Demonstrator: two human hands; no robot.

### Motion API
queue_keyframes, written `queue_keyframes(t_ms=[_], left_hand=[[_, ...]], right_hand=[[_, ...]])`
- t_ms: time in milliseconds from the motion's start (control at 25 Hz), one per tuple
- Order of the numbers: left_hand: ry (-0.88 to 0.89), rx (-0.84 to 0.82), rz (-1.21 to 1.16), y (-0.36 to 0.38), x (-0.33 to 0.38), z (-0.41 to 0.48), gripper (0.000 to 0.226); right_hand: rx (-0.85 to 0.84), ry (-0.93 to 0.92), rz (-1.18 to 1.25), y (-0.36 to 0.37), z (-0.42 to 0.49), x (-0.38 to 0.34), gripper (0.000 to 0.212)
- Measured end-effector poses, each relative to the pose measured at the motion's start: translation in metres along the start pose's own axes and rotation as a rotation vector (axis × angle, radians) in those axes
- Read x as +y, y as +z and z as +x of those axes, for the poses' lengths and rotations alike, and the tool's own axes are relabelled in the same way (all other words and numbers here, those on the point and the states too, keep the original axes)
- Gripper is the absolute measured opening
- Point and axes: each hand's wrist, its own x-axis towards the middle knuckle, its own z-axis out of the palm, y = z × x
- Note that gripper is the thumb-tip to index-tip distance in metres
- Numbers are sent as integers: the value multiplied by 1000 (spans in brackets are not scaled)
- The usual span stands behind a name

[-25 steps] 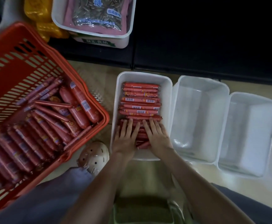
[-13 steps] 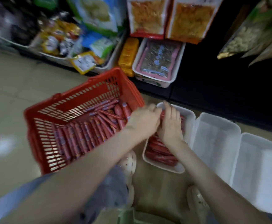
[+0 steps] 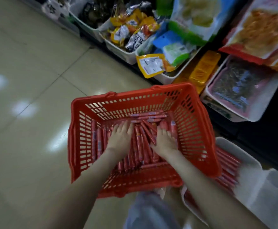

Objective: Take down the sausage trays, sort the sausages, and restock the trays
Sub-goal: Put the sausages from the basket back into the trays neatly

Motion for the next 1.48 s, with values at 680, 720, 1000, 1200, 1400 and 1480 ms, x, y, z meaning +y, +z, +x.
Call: queue_keyframes(t_ms=[680,720,1000,1200,1400,1480], left_hand=[[150,197,76,50,16,60,47],[116,131,51,44,13,60,38],[-315,373,-18,25,-32,27,20],[-337,452,-34,31,-66,25,29],[-315,476,-64,38,-64,28,33],[-315,493,-74,38,-61,26,31]], right_hand=[[-168,-529,-48,6,48,5,46],[-153,-528,-3,1,51,7,49],[135,-423,-227,12,107,13,71],[309,-353,-451,33,128,-13,66],[551,-419,-551,45,137,-13,48],[582,-452,-590,47,134,-13,39]])
